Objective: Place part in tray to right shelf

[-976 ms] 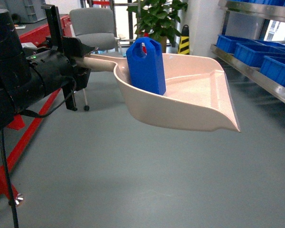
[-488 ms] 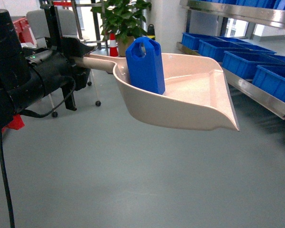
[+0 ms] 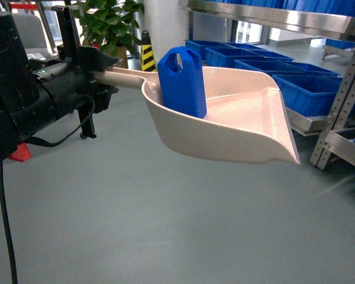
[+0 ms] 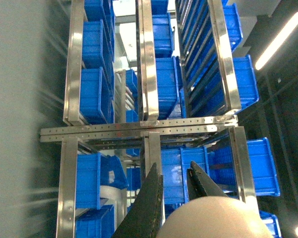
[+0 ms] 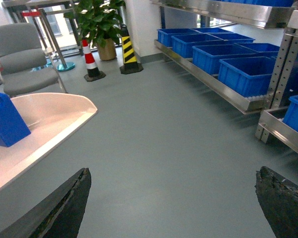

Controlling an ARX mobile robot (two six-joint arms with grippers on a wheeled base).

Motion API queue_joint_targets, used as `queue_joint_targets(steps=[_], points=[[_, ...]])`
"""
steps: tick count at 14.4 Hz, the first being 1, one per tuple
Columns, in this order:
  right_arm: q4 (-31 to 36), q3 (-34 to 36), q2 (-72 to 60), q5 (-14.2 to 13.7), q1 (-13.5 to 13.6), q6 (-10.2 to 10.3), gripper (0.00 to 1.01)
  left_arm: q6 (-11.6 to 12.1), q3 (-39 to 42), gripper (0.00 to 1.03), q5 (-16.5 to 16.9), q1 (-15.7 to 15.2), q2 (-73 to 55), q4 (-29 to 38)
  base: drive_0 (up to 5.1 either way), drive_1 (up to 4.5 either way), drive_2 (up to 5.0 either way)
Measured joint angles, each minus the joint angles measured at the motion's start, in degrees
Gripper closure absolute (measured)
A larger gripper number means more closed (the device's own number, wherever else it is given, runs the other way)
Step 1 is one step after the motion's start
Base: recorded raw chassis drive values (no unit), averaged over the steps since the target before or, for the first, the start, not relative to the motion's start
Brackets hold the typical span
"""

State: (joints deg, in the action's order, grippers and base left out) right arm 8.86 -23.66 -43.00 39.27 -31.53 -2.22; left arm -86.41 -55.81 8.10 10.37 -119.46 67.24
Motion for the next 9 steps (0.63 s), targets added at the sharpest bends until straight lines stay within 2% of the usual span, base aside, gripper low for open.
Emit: queue_joint_targets(steps=[9], points=[[0.0,0.0,0.0,0.0,0.0,0.0,0.03,0.0,0.0,0.91,0.0,0.2,0.0,-0.1,-1.6,-1.64,-1.6]])
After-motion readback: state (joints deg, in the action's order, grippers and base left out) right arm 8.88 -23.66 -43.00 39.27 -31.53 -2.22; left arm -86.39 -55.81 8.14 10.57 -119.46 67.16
